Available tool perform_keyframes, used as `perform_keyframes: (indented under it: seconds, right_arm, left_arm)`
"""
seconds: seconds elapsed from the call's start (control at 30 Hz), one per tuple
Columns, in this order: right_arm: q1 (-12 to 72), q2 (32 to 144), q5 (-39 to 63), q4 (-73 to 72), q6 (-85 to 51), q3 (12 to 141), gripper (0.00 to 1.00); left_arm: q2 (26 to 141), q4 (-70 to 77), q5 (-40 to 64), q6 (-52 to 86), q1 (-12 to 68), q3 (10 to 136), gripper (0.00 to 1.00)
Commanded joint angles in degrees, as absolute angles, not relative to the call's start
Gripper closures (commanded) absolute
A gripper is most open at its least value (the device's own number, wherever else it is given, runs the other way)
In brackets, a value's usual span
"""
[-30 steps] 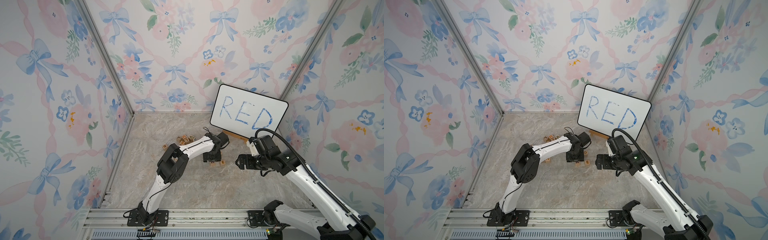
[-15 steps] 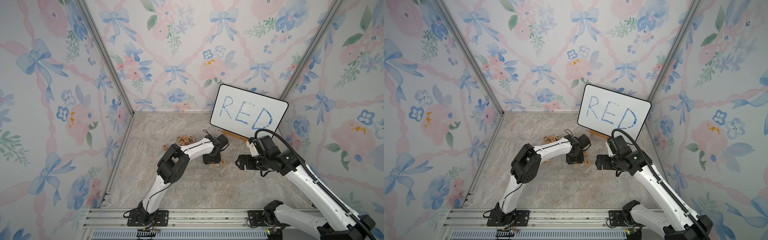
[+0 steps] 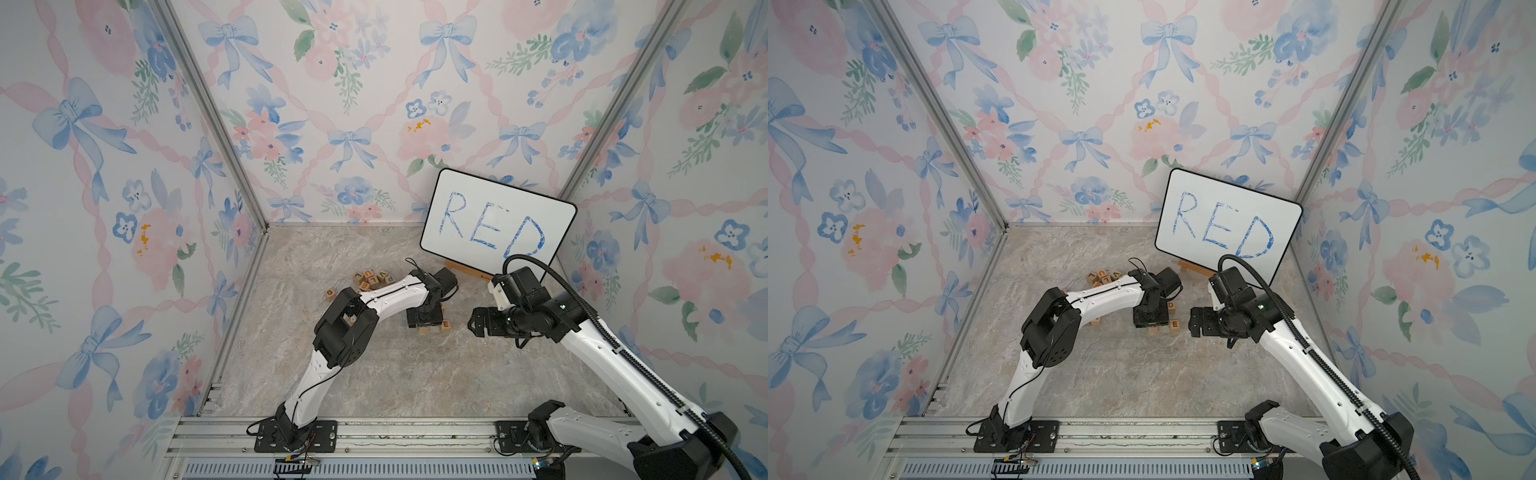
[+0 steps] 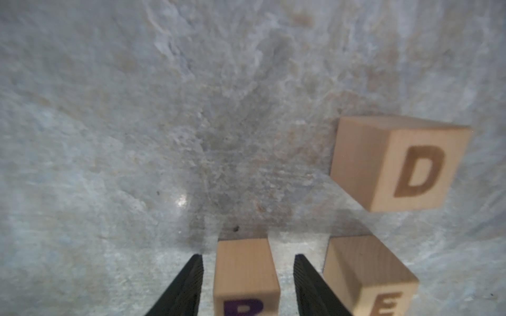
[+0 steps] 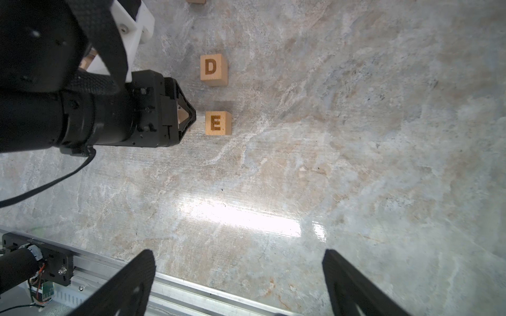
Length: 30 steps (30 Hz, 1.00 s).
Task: Assemble the uppercase word "red" with letter blocks
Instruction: Adjust the letter block at the center of the board, then pick up the letter block from the center of the board.
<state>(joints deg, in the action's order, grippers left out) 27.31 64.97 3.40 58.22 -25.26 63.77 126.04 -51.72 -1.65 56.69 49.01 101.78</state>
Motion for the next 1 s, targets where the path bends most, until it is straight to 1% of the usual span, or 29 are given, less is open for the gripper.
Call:
perform_keyframes:
  seconds: [0.0,0.17,0.2,0.5,0.77,0.97]
  right_arm:
    - [26.22,67.05,4.68,56.39,-24.29,66.63,0.03]
    - [25.27,72.85,4.66,55.54,-25.31,69.19,0.03]
    - [24.93,74.31,4.61,55.58,-25.68,69.58,0.03]
    - [24.64,86.77,2.85,55.4,-26.58,73.5,0.03]
    - [26.04,96.32,1.52,53.79,-26.14,78.8,0.03]
    - [28.85,103.99,-0.91,54.07,-25.91,84.58,0.03]
  left_arm:
    - [121.6,-52.12,-2.67,56.96,48.17,101.94,0.44]
    - [117.2,-52.17,-3.47,57.43,46.56,99.55,0.42]
    - [116.06,-52.12,-3.6,57.61,46.06,98.58,0.41]
    - [106.5,-51.89,-5.87,55.54,41.91,91.35,0.22]
    - [97.5,-48.58,-5.35,51.55,40.49,83.81,0.05]
    - [88.43,-43.29,-2.21,49.8,38.83,74.56,0.02]
